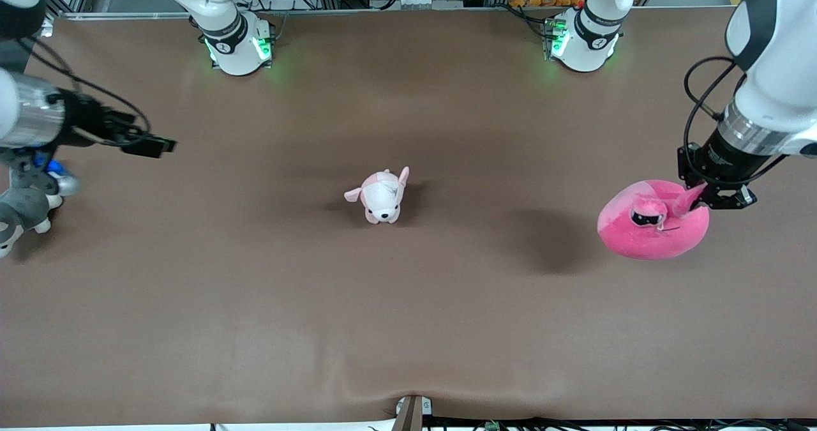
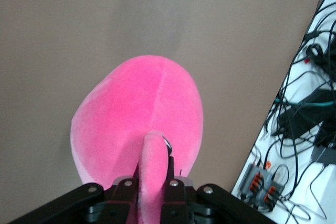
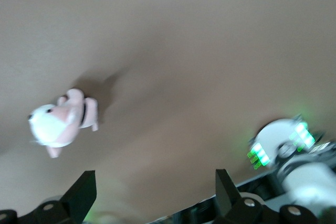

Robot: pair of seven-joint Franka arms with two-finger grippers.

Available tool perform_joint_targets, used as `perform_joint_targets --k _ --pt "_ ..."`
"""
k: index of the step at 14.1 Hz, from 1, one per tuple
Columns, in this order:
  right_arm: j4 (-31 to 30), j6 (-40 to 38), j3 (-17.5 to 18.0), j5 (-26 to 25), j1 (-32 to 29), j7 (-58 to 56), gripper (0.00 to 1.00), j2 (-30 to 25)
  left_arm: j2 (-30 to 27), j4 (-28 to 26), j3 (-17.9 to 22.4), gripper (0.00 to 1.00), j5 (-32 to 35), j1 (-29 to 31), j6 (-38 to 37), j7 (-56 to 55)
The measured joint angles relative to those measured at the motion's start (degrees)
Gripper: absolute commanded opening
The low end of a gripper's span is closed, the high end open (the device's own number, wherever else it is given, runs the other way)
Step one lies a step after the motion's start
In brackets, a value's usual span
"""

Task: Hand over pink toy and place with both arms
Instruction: 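Carry the pink plush to center while the right gripper approaches it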

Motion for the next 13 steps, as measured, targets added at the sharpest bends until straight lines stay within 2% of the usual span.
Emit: perform_joint_targets --k 5,9,13 --pt "0.00 6.00 0.10 8.42 5.79 19.63 1.00 0.96 -0.02 8.02 -3.55 0.00 -4.56 -0.05 -6.85 -2.45" --pt "0.00 16.08 0.11 17.15 8.89 37.17 1.00 2.41 0.11 9.63 -9.96 0.00 -4.62 -0.31 -8.18 -7.83" --pt "0.00 27.70 0.16 18.90 15.02 54.65 1.00 3.57 0.90 9.76 -17.91 0.00 -4.63 -0.74 -8.89 -13.37"
